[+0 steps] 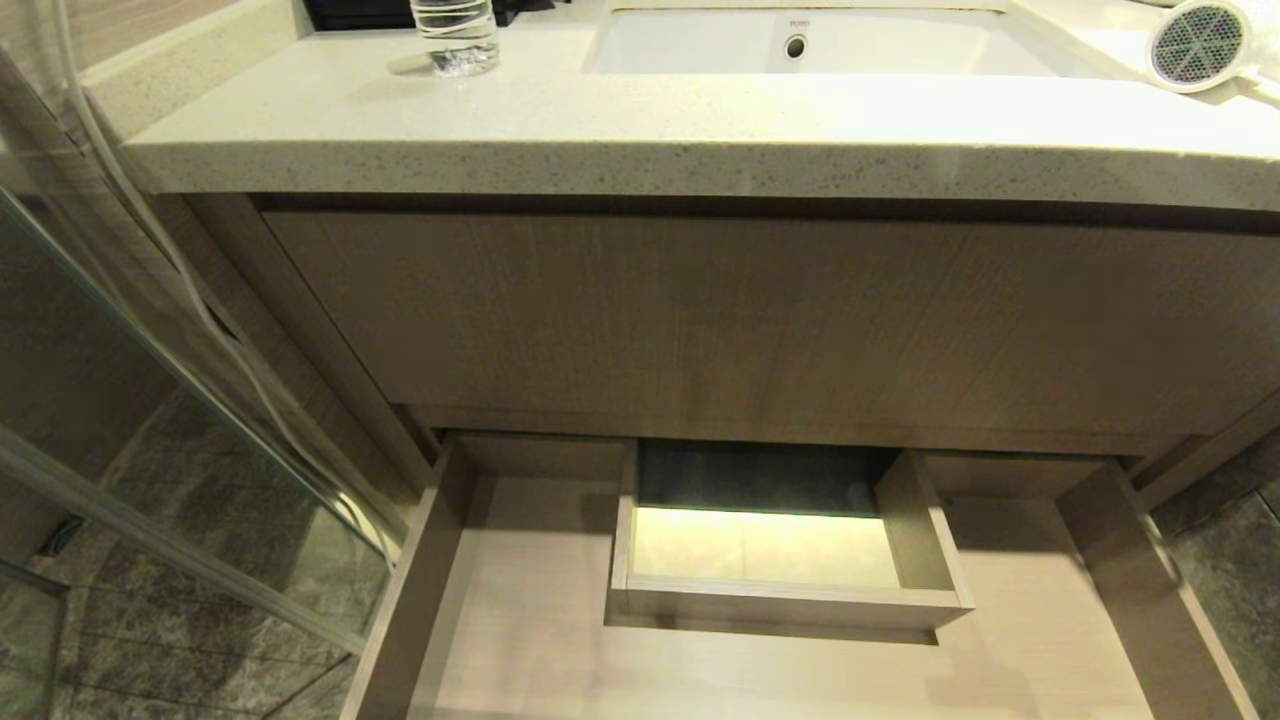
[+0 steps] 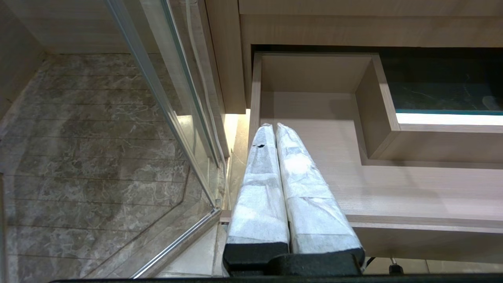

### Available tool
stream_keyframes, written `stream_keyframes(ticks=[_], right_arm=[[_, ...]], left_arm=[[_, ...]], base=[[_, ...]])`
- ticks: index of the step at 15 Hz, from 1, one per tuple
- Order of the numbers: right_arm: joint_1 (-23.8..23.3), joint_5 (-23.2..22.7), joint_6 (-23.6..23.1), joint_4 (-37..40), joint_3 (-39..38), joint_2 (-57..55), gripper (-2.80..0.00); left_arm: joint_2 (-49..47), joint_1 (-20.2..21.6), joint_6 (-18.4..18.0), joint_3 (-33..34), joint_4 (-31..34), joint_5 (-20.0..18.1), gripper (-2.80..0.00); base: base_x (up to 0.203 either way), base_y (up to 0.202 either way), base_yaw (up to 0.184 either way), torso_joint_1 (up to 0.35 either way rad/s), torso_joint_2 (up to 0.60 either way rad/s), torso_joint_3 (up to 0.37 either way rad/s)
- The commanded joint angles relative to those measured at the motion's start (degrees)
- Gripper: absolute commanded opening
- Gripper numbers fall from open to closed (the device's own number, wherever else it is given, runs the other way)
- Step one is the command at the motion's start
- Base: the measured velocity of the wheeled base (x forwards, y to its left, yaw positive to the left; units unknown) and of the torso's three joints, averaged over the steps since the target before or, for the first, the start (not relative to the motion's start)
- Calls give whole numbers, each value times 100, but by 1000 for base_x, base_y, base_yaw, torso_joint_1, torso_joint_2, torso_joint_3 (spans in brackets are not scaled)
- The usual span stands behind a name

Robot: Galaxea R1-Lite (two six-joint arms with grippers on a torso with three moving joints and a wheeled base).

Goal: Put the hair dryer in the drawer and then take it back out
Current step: Pick up the hairdryer

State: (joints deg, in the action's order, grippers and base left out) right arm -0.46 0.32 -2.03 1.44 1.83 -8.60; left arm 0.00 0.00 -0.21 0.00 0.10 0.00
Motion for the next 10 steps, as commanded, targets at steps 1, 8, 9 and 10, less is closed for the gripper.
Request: stream_keyframes(ticks=[1, 8, 9, 10], right_arm=[[33, -30, 144, -83, -181, 891, -280], [46, 29, 196, -108, -192, 852, -280], [46, 37, 189, -108, -192, 852, -280], [46, 31, 187, -108, -192, 851, -280]], left_arm=[[0, 0, 3, 0, -1, 0, -280], [0, 0, 3, 0, -1, 0, -280], [0, 0, 3, 0, -1, 0, -280], [0, 0, 3, 0, -1, 0, -280]], base=[[0, 0, 0, 0, 0, 0], [0, 0, 0, 0, 0, 0], [0, 0, 0, 0, 0, 0], [0, 0, 0, 0, 0, 0]])
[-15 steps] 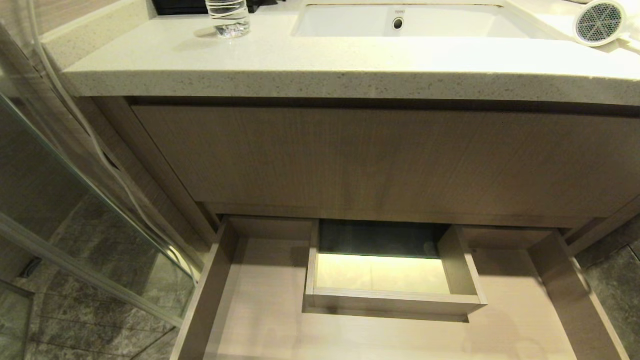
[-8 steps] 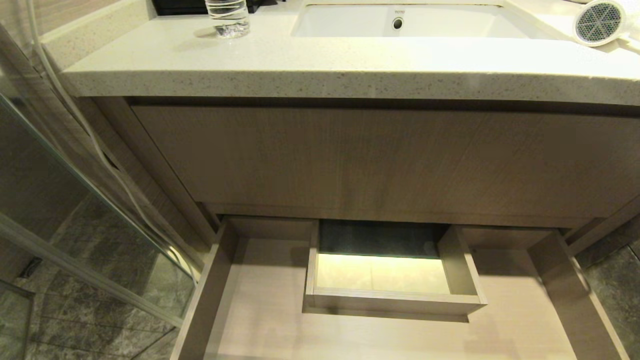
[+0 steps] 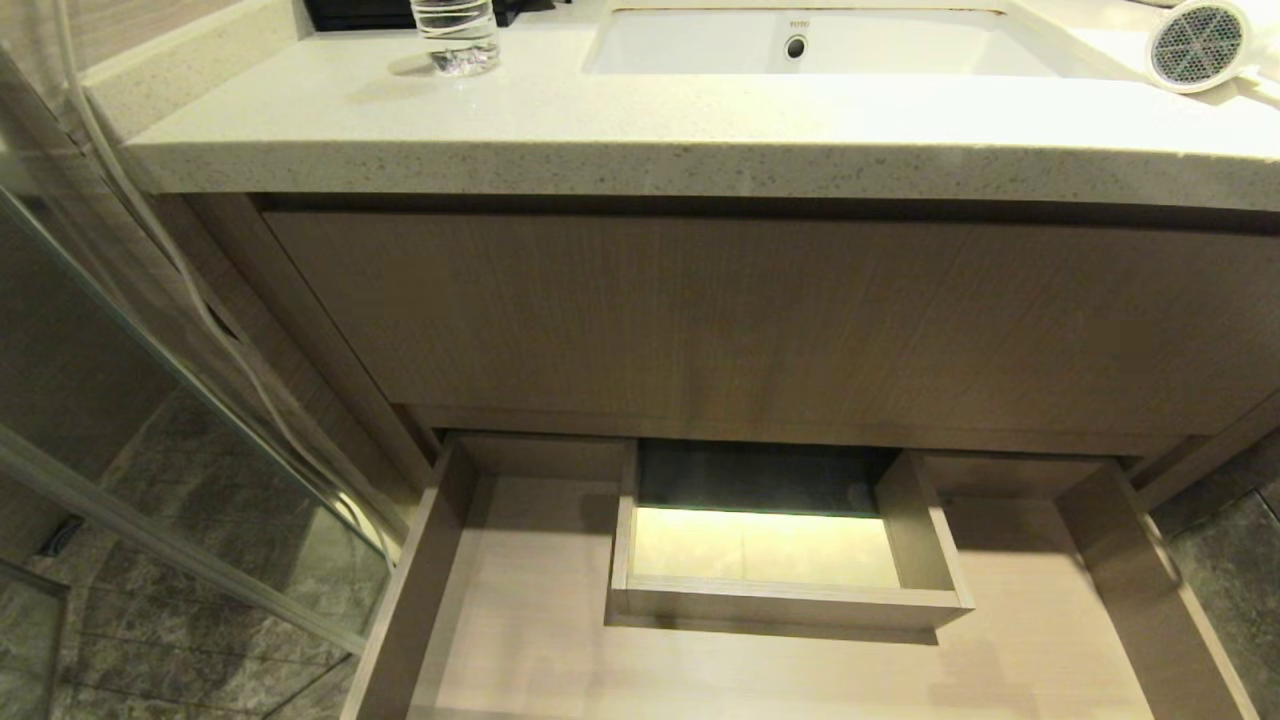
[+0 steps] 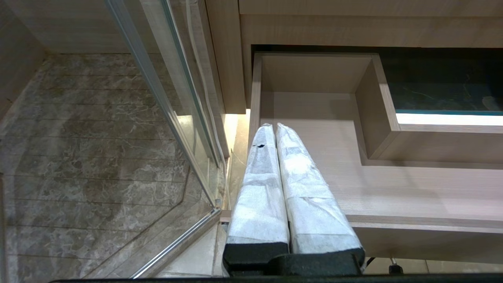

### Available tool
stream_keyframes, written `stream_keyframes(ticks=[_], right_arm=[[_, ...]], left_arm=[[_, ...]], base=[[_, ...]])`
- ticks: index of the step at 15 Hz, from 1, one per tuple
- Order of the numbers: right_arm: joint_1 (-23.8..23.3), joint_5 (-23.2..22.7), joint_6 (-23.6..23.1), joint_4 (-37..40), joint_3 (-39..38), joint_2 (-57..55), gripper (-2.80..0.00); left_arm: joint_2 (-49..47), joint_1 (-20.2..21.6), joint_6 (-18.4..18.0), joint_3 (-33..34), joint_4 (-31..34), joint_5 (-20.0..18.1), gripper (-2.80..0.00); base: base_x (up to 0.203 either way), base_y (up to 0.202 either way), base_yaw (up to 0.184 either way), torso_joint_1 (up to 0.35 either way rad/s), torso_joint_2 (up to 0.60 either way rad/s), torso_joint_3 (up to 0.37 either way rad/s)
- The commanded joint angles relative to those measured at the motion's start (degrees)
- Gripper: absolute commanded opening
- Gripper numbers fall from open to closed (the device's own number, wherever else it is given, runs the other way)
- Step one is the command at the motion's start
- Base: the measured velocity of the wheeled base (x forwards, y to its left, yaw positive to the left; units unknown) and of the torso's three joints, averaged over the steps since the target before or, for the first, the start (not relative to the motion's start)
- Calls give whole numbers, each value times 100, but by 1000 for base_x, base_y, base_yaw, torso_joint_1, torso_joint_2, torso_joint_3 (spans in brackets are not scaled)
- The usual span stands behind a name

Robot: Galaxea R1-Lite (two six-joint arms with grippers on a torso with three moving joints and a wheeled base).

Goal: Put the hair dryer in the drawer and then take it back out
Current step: Pick up the hairdryer

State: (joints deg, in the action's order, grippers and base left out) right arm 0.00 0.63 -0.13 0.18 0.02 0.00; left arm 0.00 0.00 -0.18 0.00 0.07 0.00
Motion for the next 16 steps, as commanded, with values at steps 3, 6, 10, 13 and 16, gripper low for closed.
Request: stream_keyframes(ticks=[3, 6, 10, 13, 16], right_arm=[[0, 7, 13, 17, -11, 0, -280], [0, 7, 13, 17, -11, 0, -280], [0, 7, 13, 17, -11, -9, -280], [0, 7, 13, 17, -11, -8, -280], [0, 7, -4, 17, -11, 0, -280]], left_arm=[[0, 0, 1, 0, 1, 0, -280], [0, 0, 1, 0, 1, 0, -280], [0, 0, 1, 0, 1, 0, -280], [0, 0, 1, 0, 1, 0, -280], [0, 0, 1, 0, 1, 0, -280]], base=[[0, 0, 0, 0, 0, 0], [0, 0, 0, 0, 0, 0], [0, 0, 0, 0, 0, 0], [0, 0, 0, 0, 0, 0], [0, 0, 0, 0, 0, 0]])
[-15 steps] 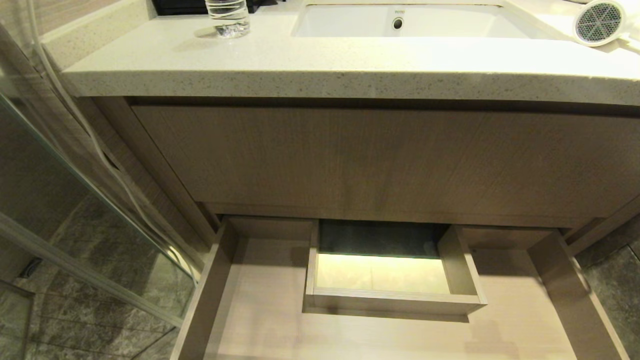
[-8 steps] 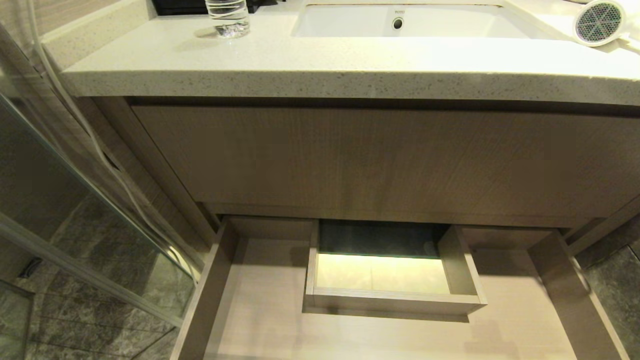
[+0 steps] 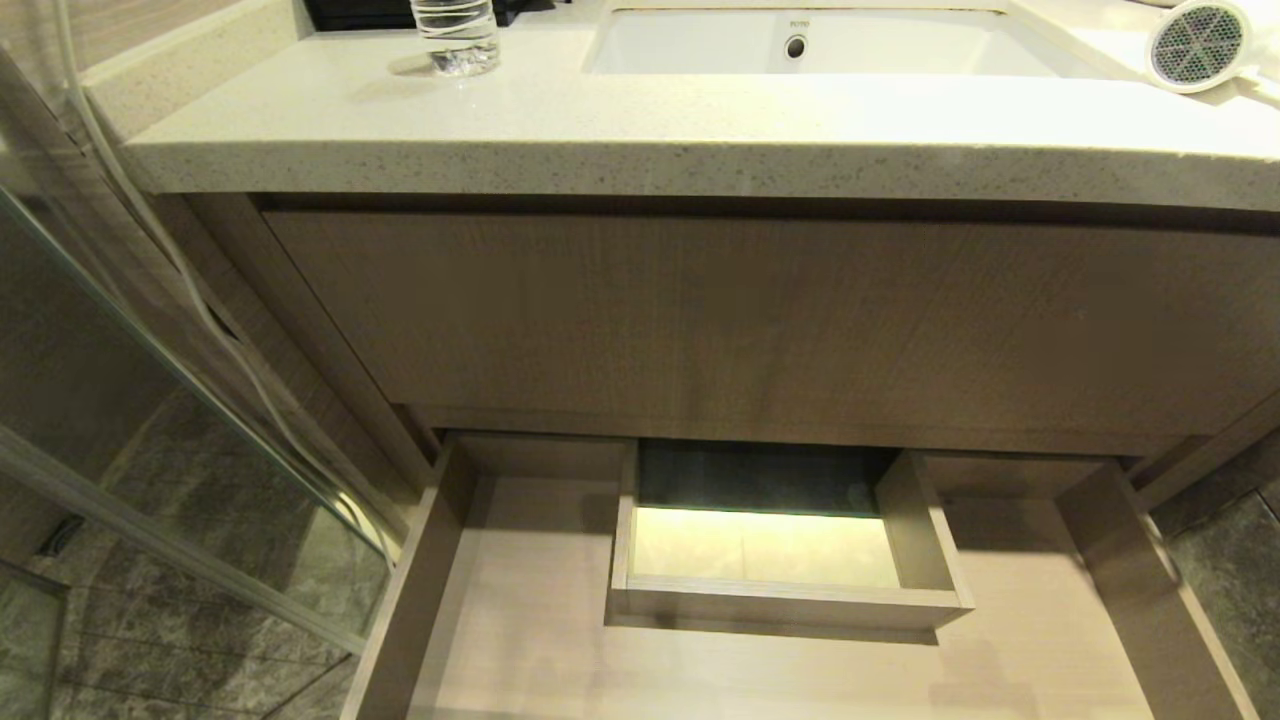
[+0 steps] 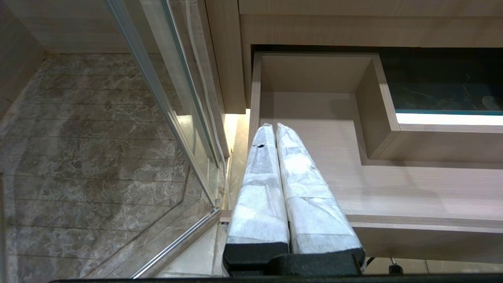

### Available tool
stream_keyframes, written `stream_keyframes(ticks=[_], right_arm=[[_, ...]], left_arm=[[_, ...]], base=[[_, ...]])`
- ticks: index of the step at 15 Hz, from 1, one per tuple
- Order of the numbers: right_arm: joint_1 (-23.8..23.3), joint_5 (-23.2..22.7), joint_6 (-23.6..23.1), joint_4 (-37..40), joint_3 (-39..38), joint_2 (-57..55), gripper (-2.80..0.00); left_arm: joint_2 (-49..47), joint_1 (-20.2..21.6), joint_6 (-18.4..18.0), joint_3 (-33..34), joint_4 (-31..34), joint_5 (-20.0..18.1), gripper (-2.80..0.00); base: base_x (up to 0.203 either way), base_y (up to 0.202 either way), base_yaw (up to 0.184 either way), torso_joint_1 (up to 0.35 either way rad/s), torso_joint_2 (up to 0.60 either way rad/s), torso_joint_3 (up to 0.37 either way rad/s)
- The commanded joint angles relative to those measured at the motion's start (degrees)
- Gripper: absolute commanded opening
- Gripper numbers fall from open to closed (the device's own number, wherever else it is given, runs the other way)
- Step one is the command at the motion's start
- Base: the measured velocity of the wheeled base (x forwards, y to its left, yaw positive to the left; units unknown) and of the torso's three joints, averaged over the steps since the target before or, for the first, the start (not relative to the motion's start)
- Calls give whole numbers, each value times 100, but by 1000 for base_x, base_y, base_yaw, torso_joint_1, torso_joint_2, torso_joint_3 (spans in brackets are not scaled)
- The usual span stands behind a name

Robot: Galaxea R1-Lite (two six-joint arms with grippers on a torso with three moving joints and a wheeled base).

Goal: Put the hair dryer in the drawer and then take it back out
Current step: Pick up the hairdryer

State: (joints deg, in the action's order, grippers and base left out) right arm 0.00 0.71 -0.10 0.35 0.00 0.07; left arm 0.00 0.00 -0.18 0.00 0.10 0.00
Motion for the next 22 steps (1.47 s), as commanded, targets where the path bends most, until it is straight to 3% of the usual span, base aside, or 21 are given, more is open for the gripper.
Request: stream_keyframes(ticks=[1, 12, 22], right_arm=[[0, 0, 1, 0, -9, -16, -280], [0, -9, -8, -18, -9, -16, -280], [0, -9, 1, -9, -9, -16, -280]], left_arm=[[0, 0, 1, 0, -1, 0, -280], [0, 0, 1, 0, -1, 0, -280], [0, 0, 1, 0, -1, 0, -280]], base=[[0, 0, 0, 0, 0, 0], [0, 0, 0, 0, 0, 0], [0, 0, 0, 90, -401, -316]])
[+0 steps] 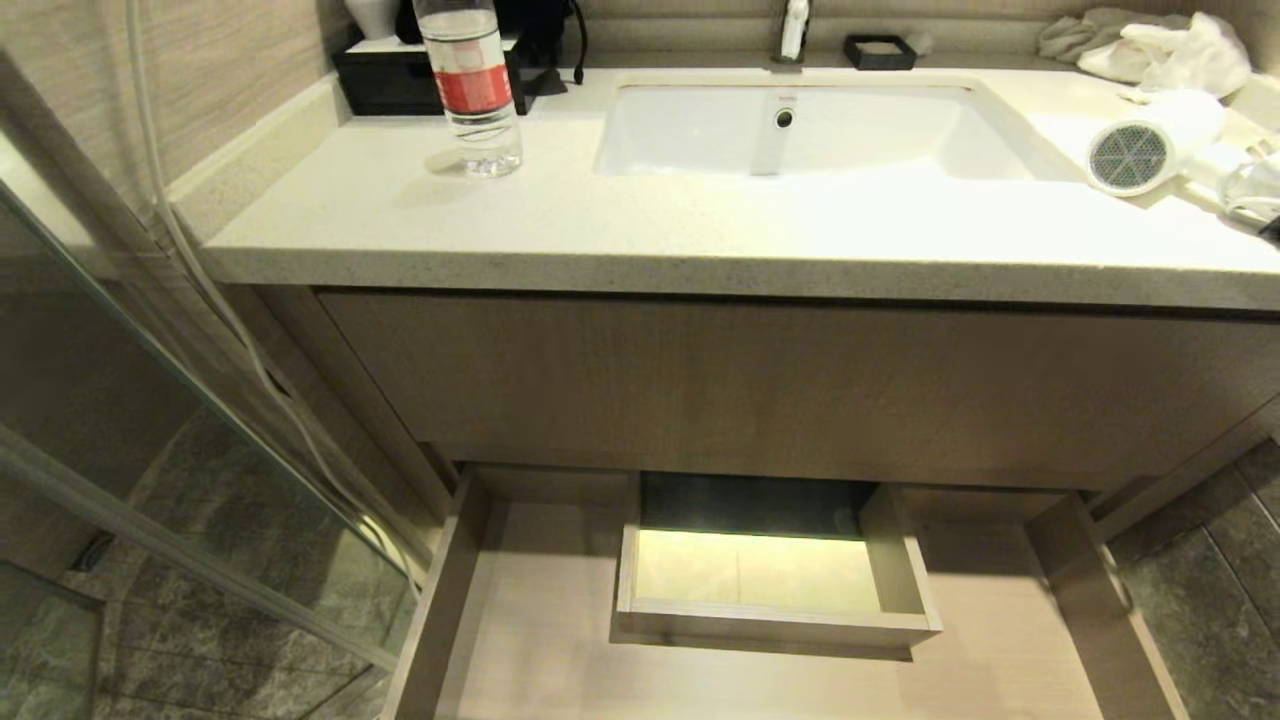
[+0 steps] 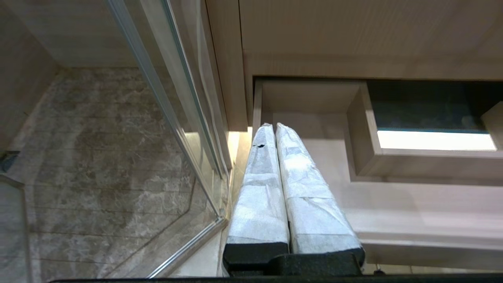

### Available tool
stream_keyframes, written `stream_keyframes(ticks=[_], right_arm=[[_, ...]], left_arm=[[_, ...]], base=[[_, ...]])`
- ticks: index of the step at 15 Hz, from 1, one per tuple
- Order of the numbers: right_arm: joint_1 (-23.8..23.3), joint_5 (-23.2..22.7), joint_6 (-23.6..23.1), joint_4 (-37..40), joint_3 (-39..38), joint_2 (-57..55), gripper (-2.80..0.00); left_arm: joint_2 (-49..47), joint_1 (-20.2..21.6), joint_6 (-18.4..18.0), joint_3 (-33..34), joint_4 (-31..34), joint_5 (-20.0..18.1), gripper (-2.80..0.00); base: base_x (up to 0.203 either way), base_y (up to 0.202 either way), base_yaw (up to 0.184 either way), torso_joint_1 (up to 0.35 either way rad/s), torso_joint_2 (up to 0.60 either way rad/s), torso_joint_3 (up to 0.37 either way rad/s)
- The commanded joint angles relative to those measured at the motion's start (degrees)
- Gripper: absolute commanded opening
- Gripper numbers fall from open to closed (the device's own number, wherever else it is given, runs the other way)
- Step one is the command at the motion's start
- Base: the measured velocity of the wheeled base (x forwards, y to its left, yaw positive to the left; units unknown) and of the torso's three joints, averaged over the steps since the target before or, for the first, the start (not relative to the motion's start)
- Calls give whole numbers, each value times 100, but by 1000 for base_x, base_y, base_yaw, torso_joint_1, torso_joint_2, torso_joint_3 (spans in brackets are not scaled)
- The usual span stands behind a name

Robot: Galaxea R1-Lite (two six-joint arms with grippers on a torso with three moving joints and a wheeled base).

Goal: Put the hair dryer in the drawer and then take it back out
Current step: Pick up the hairdryer

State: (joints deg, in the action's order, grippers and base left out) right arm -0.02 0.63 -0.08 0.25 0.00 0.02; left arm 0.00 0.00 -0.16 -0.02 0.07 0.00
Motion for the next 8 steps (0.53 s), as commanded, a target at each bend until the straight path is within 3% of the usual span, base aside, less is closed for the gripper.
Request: stream_keyframes(ticks=[1, 8], right_arm=[[2, -1, -1, 1, -9, -3, -280], [2, -1, -9, -8, -9, -11, -280]], left_arm=[[0, 0, -1, 2, 1, 0, -280], [0, 0, -1, 2, 1, 0, -280]], base=[[0, 0, 0, 151, -488, -336], [0, 0, 0, 180, -516, -341]])
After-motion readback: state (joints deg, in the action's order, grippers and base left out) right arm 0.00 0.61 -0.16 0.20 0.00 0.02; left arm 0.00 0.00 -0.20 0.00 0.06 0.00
